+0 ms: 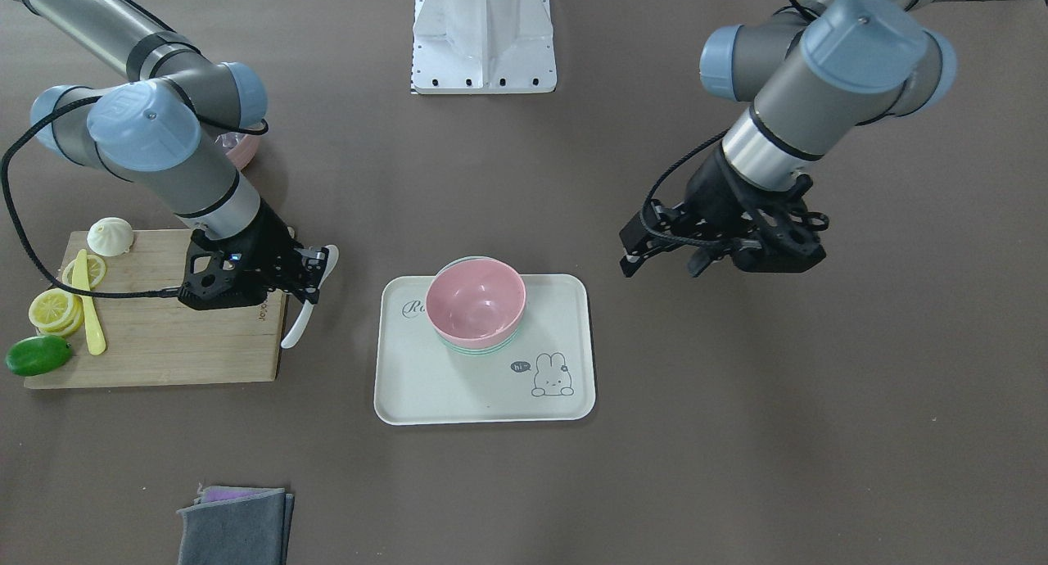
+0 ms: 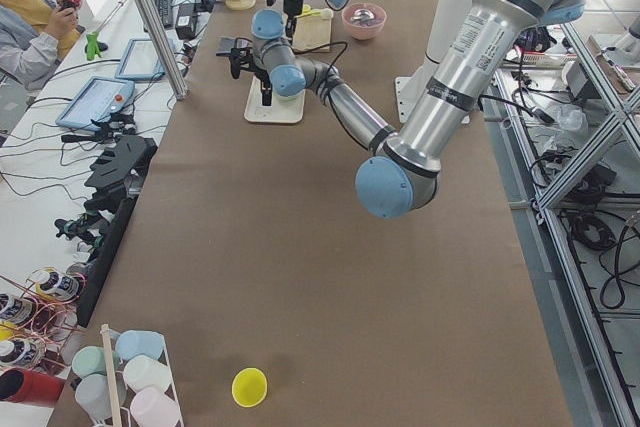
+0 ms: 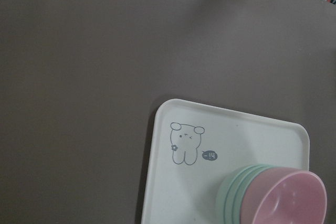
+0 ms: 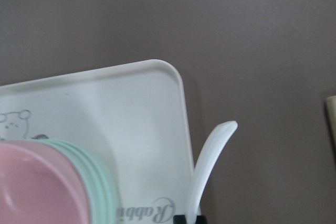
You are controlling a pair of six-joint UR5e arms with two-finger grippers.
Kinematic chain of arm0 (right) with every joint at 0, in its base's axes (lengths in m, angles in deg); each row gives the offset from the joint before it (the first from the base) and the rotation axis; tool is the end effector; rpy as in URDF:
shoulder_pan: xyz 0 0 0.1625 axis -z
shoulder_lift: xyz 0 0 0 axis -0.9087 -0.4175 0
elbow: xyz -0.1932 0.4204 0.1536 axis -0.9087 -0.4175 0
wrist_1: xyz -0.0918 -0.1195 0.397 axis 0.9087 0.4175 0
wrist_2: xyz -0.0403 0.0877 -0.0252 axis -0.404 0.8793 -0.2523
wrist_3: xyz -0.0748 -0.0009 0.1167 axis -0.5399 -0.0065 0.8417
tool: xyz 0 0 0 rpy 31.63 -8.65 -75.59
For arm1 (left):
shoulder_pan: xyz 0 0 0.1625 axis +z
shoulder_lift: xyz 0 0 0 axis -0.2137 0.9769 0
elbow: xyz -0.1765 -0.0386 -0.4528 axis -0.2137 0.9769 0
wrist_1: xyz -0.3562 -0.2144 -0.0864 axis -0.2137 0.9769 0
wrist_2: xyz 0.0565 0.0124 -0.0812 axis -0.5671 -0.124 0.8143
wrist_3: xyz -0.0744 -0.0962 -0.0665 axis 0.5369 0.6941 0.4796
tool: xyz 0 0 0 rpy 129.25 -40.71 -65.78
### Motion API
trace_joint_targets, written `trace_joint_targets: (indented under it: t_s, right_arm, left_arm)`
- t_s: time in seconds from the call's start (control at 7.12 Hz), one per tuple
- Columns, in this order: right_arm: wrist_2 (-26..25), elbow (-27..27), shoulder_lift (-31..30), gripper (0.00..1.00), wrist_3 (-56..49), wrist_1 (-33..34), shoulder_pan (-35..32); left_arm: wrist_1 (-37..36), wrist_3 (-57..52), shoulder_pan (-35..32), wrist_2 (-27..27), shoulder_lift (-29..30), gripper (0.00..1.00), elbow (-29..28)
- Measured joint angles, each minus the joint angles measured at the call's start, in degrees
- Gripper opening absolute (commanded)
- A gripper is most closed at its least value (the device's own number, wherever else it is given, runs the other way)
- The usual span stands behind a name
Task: Stack pink bowl on green and place spoon
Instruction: 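Lower the white spoon into the stacked pink bowl with the right gripper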
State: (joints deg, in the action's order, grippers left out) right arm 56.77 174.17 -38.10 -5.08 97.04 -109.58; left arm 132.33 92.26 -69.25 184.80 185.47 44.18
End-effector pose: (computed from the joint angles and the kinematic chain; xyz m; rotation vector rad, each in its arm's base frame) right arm -0.4910 -0.5761 0.3244 0.0874 -1.0140 0.2155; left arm 0.3375 -0.6019 0.3281 0.1365 1.1214 -0.1781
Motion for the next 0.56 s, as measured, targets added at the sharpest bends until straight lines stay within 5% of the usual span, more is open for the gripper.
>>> trace_joint_targets:
  t_s: [0.28,0.42,0.56]
  right_arm:
    - [-6.21,-2.01,7.88,0.0,10.57,1.71,4.32]
    - [-7.73,-3.58,10.41,0.39,12.89,1.75,5.62]
    - [-8.18,-4.37,11.37,0.91,13.64,1.59,6.1]
  left_arm:
    - [0.02,-6.4,-4.22,3.28,-4.8,0.98,1.35]
    - [0.01,-7.42,-4.83,3.5,-5.53,0.98,1.37]
    - [-0.03,-7.63,-5.04,3.38,-5.89,0.98,1.34]
